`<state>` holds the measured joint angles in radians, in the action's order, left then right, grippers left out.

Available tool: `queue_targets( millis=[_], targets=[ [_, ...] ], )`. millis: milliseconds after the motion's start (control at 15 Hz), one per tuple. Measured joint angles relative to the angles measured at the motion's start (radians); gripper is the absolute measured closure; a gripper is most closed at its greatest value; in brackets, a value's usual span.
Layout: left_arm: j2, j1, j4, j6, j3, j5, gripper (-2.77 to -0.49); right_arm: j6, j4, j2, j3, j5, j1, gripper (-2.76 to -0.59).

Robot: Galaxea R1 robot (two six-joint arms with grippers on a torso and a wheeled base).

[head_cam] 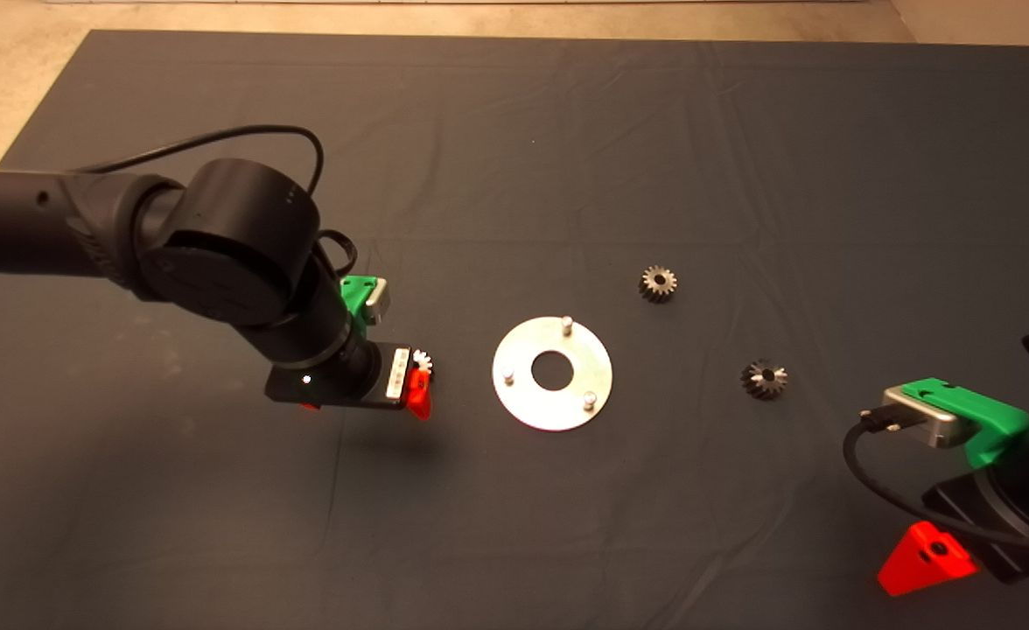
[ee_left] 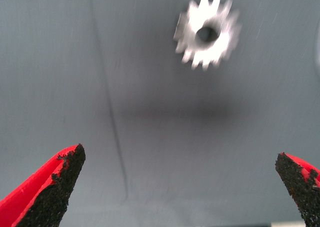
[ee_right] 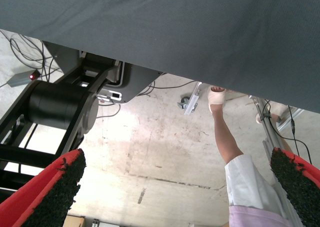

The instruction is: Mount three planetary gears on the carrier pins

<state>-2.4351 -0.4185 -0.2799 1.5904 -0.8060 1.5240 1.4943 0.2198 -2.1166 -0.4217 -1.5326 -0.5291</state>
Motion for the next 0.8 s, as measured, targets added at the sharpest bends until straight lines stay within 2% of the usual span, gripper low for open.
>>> queue_targets(
  millis=[133, 267, 533, 600, 800],
  targets=[
    [-0.009, 0.000, -0.027, -0.002, -0.008, -0.001, -2.76, 0.000, 0.000, 0.000, 0.000, -0.001, 0.000, -2.75],
    [-0.009, 0.003, -0.067, -0.002, -0.012, 0.000, -2.76, 0.000, 0.000, 0.000, 0.000, 0.000, 0.000, -2.75],
    [-0.017, 0.026, -0.092, -0.003, -0.059, -0.001, -2.76, 0.000, 0.000, 0.000, 0.000, 0.000, 0.000, -2.75],
    [-0.017, 0.035, -0.103, -0.003, -0.064, -0.001, -2.76, 0.000, 0.000, 0.000, 0.000, -0.001, 0.000, -2.75],
    [-0.021, 0.080, -0.113, -0.019, -0.106, 0.001, -2.76, 0.000, 0.000, 0.000, 0.000, 0.000, 0.000, -2.75]
  ],
)
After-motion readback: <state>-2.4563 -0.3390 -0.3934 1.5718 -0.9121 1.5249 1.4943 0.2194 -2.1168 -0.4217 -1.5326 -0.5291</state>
